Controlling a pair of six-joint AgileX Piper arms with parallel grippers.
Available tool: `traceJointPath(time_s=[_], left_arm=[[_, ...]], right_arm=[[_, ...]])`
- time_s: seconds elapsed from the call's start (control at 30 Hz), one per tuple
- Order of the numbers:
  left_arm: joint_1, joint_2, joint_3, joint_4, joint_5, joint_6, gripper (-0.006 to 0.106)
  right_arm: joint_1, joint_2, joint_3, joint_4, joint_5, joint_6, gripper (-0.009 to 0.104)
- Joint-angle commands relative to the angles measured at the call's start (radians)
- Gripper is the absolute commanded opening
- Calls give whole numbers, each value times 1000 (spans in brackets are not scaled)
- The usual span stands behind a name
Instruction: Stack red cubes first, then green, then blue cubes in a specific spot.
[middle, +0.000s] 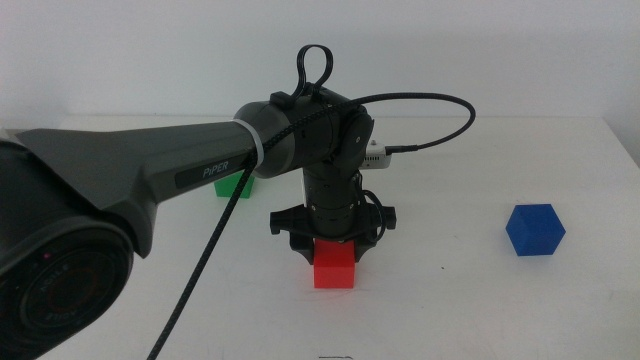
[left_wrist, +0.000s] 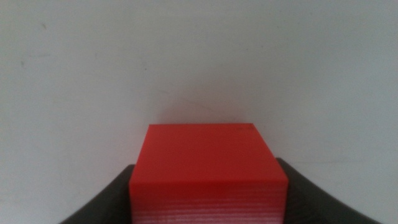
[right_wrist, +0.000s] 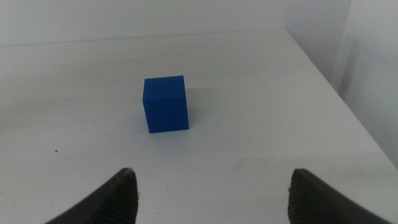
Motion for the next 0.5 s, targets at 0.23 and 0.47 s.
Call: traceJointPath(time_s=[0.23, 0.47], left_arm=[[-3, -67, -32, 0, -5, -12, 94], [1, -215, -32, 120, 75, -4, 94]], right_arm=[[-7, -23, -18, -15, -71, -12, 62], [-7, -23, -18, -15, -71, -12, 62]])
